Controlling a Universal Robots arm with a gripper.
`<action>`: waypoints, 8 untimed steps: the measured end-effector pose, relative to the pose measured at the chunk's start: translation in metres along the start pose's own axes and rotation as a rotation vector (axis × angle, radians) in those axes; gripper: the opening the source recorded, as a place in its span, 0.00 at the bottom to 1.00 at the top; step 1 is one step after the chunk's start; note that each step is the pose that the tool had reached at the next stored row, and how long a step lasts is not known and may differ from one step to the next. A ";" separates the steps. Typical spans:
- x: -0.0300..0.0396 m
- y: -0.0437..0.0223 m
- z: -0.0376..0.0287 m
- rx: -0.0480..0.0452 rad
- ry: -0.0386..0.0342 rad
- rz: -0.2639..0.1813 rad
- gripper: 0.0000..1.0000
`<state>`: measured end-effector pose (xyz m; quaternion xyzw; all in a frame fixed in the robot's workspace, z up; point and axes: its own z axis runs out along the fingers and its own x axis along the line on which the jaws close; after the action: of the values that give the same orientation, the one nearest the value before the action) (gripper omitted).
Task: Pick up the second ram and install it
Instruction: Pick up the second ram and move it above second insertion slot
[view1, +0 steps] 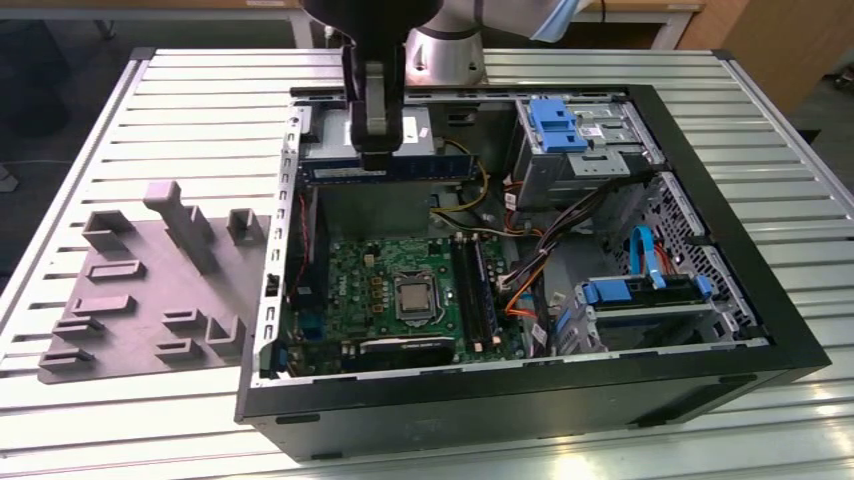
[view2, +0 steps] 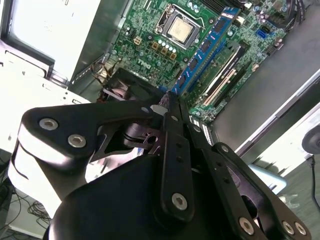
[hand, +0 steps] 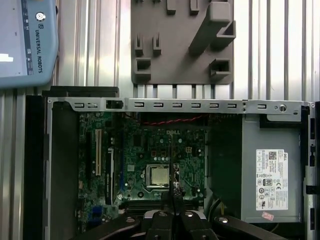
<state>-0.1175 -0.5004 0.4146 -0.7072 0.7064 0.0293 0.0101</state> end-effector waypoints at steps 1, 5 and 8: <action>0.0000 -0.0008 0.0001 0.0000 0.0000 0.000 0.11; 0.0000 -0.0036 0.0004 0.0000 0.0000 0.000 0.11; 0.0001 -0.0053 0.0006 0.0000 0.0001 0.000 0.11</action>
<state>-0.1122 -0.5005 0.4138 -0.7071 0.7064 0.0293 0.0101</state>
